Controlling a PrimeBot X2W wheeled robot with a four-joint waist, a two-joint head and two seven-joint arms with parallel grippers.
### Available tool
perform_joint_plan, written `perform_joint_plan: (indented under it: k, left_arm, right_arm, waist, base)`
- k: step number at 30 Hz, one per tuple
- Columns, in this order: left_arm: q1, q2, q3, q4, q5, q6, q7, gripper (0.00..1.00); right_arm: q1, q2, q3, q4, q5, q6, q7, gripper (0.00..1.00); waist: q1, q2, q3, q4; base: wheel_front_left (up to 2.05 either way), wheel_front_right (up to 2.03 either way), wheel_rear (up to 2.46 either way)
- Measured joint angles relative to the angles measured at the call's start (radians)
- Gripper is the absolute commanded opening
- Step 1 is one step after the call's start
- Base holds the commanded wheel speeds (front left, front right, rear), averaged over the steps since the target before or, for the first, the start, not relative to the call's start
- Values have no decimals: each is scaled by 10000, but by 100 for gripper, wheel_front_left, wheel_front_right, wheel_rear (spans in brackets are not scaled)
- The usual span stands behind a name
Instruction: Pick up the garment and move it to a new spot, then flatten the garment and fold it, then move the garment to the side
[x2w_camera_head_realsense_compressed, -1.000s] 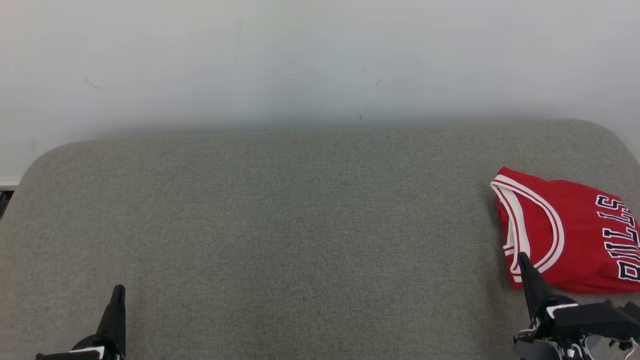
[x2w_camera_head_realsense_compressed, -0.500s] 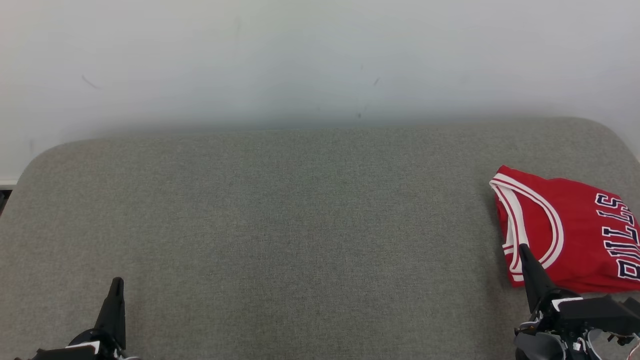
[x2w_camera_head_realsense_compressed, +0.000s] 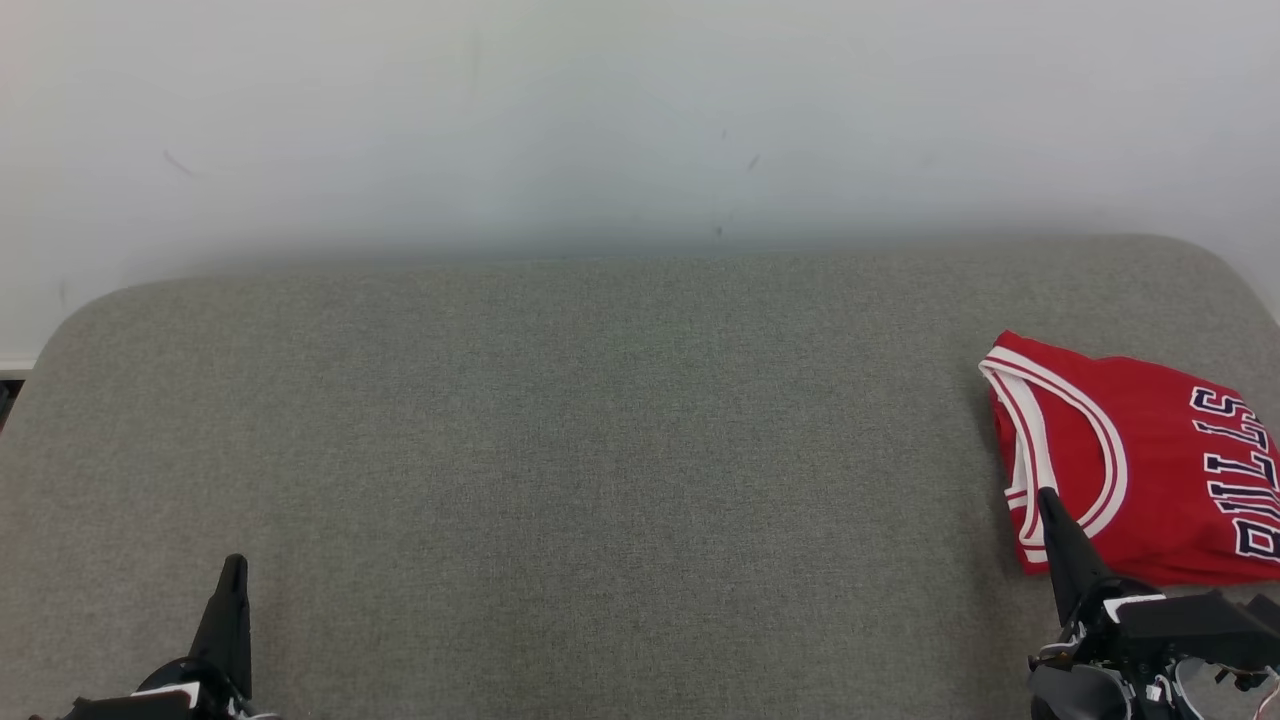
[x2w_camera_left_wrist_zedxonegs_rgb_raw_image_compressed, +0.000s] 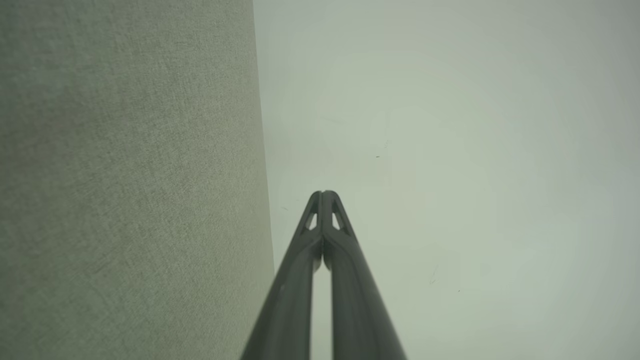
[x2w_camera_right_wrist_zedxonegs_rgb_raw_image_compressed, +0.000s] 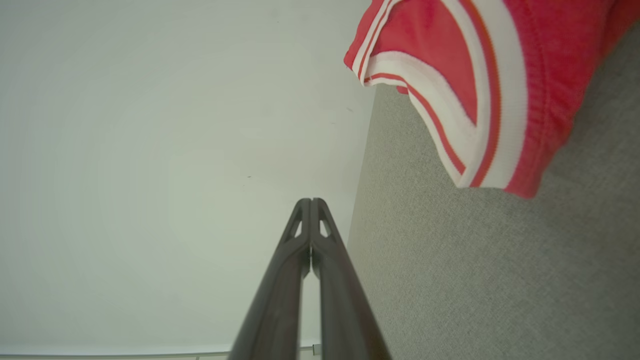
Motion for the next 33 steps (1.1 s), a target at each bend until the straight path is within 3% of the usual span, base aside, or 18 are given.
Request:
perform_joint_plan:
  k: [33]
  left_arm:
    - [-4, 0, 0, 10, -2, 0, 0, 0]
  right_arm:
    - [0, 0, 2, -2, 2, 0, 0, 0]
  waist:
    - [0, 0, 0, 1]
  base:
    - [0, 0, 0]
